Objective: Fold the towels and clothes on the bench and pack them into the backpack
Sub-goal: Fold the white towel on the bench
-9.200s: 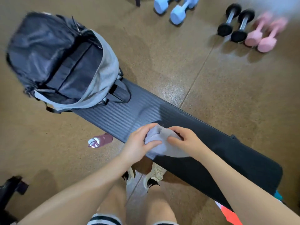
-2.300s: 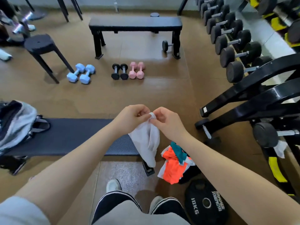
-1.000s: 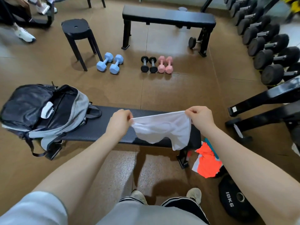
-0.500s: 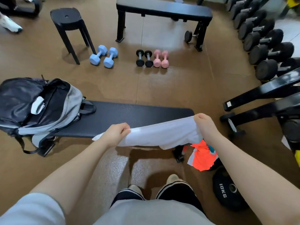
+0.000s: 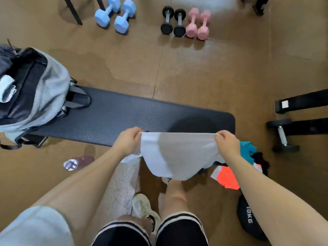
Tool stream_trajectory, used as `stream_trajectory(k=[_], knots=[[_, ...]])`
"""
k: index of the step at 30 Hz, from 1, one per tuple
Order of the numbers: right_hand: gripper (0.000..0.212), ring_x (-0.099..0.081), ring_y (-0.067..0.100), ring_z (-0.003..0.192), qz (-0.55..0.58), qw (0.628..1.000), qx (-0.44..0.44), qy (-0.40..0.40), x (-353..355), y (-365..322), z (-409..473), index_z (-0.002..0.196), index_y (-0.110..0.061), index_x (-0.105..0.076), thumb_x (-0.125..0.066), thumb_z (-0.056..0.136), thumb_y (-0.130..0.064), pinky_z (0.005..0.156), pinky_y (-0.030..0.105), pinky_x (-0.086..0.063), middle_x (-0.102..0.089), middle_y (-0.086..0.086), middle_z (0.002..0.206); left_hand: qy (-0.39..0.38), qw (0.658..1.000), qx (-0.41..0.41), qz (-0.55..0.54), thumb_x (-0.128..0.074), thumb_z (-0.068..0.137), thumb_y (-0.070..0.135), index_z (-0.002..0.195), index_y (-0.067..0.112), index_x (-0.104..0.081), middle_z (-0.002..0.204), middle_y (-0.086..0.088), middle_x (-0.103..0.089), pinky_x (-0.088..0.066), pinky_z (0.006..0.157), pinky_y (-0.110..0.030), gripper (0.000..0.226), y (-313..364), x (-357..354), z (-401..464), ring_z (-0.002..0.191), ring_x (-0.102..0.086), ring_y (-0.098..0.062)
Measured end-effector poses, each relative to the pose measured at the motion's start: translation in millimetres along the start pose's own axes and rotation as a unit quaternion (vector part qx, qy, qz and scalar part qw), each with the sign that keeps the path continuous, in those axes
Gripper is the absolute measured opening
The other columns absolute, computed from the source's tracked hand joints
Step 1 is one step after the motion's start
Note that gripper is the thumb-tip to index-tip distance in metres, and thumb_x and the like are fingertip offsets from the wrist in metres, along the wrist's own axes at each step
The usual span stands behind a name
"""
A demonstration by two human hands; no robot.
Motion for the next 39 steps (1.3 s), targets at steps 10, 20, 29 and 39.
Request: stream_trajectory(k=[10, 20, 29, 39], knots=[[0.024, -0.05, 0.029, 0.087, -0.063, 0.998, -0.024, -0.01, -14.9, -3.0, 180.8, 0.099, -0.006, -0.06, -0.039, 0.092, -0.015, 0.072, 0.035, -0.038, -0.061, 0.016, 0.099, 0.027, 0.999, 0.041, -0.015, -0.045, 0.095, 0.015, 0.11, 0.009, -0.062, 0.111, -0.01, -0.065, -0.036, 0.08, -0.027, 0.024, 55.5, -17.5, 180.3, 0.106, -0.055, -0.027], [0.027, -0.047, 0.034, 0.113, -0.172, 0.932, 0.253, -0.193, -129.2, -95.2, 140.3, 0.114, -0.005, -0.061, -0.051, 0.089, -0.008, 0.095, 0.04, -0.038, -0.052, 0.015, 0.123, -0.033, 0.986, 0.165, -0.02, -0.045, 0.095, 0.016, 0.124, 0.008, -0.055, 0.127, -0.012, -0.055, -0.037, 0.091, -0.03, 0.032, -29.1, -28.5, 158.4, 0.115, -0.051, -0.027], [0.032, -0.047, 0.03, 0.113, -0.288, 0.82, 0.374, -0.322, -266.2, -144.4, 47.1, 0.12, -0.008, -0.053, -0.047, 0.094, -0.025, 0.087, 0.038, -0.04, -0.049, 0.01, 0.125, -0.038, 0.966, 0.253, -0.028, -0.05, 0.092, 0.016, 0.135, 0.012, -0.04, 0.132, -0.01, -0.043, -0.039, 0.096, -0.039, 0.044, -139.1, -57.4, 73.0, 0.121, -0.044, -0.028], [0.005, -0.058, 0.028, 0.056, -0.451, 0.732, 0.486, -0.155, -296.3, -168.9, 40.1, 0.063, -0.007, -0.057, -0.058, 0.062, -0.002, 0.045, 0.026, -0.037, -0.058, 0.009, 0.063, 0.023, 0.971, 0.237, 0.009, -0.043, 0.095, 0.024, 0.107, 0.004, -0.053, 0.116, -0.013, -0.046, -0.03, 0.081, -0.036, 0.025, -156.7, -75.2, 68.3, 0.107, -0.041, -0.03]])
Point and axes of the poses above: each hand's wrist, its own z-axis towards the middle knuckle, its own x-axis out of the back of the hand, y = z × x, the point moved 8 cm from there along z, towards the middle knuckle
